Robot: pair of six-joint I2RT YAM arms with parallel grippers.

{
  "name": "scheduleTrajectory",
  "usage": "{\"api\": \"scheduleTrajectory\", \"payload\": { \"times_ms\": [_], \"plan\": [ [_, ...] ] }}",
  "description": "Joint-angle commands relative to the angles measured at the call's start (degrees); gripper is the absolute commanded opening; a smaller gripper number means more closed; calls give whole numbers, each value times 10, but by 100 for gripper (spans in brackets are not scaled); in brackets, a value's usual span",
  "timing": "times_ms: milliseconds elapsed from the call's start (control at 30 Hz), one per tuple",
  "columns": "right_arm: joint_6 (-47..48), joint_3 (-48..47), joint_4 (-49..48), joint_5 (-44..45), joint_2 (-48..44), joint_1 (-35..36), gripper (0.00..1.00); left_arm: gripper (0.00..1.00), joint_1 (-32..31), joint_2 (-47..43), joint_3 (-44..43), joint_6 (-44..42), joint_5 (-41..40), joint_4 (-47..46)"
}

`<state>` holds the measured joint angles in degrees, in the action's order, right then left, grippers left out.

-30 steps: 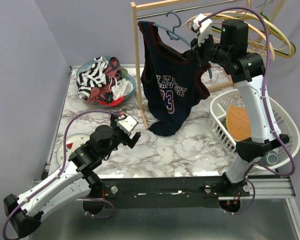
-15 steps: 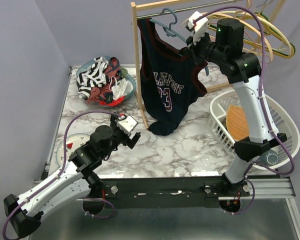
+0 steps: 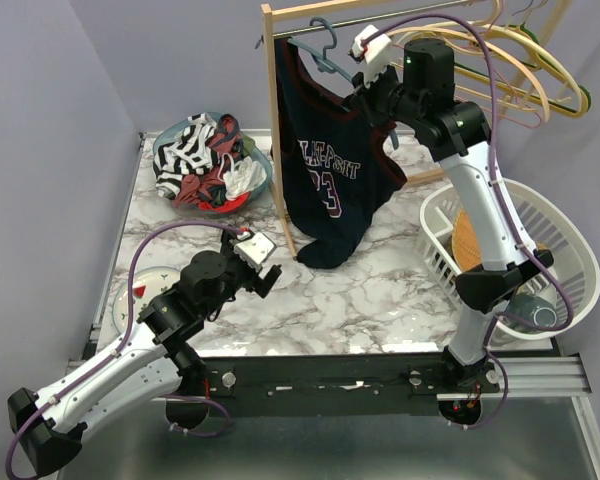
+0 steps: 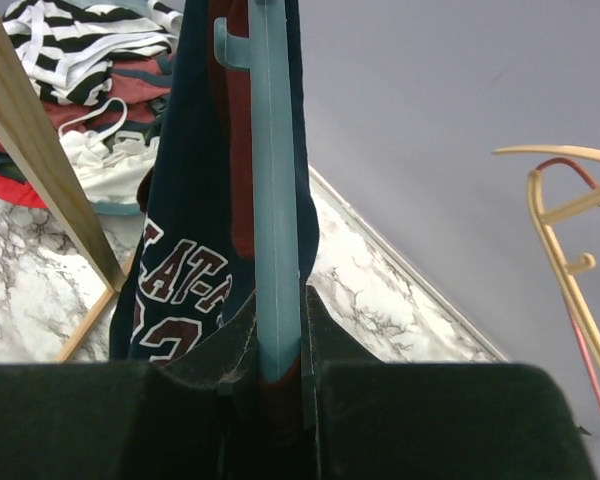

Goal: Place the tank top on the hanger

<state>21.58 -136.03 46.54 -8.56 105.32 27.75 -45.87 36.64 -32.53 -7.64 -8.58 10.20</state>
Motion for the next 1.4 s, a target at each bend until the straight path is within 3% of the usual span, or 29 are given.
{"api": "scheduleTrajectory", "payload": {
  "times_ms": [0,267,300,367,433,600,733,933,1067,1133,1367],
  "plan": [
    [-5,-18,-45,-3,6,21,1,99,2,-4,8,4,-15,-19],
    [19,15,-29,-34,-13,29,30,99,3,-4,7,8,4,-24],
    [22,18,-28,-35,-24,29,41,99,2,-3,6,9,6,-23],
    [27,30,-24,-33,-35,29,49,99,3,-2,5,12,8,-22],
    [33,40,-24,-25,-60,29,63,99,3,0,1,18,12,-20],
    [47,96,-27,-2,-126,28,84,99,3,0,-16,46,22,-13],
    [46,144,-20,-3,-182,13,91,99,3,-1,-38,74,29,9],
    [12,200,0,-48,-270,-44,94,99,3,-3,-74,147,40,40],
    [-15,289,-7,-119,-348,-96,95,99,3,-13,-94,198,23,61],
    [-22,366,-17,-131,-407,-127,99,99,4,-22,-104,212,13,69],
    [-65,595,-60,-232,-571,-240,100,99,3,-34,-149,243,-42,119]
  ]
}}
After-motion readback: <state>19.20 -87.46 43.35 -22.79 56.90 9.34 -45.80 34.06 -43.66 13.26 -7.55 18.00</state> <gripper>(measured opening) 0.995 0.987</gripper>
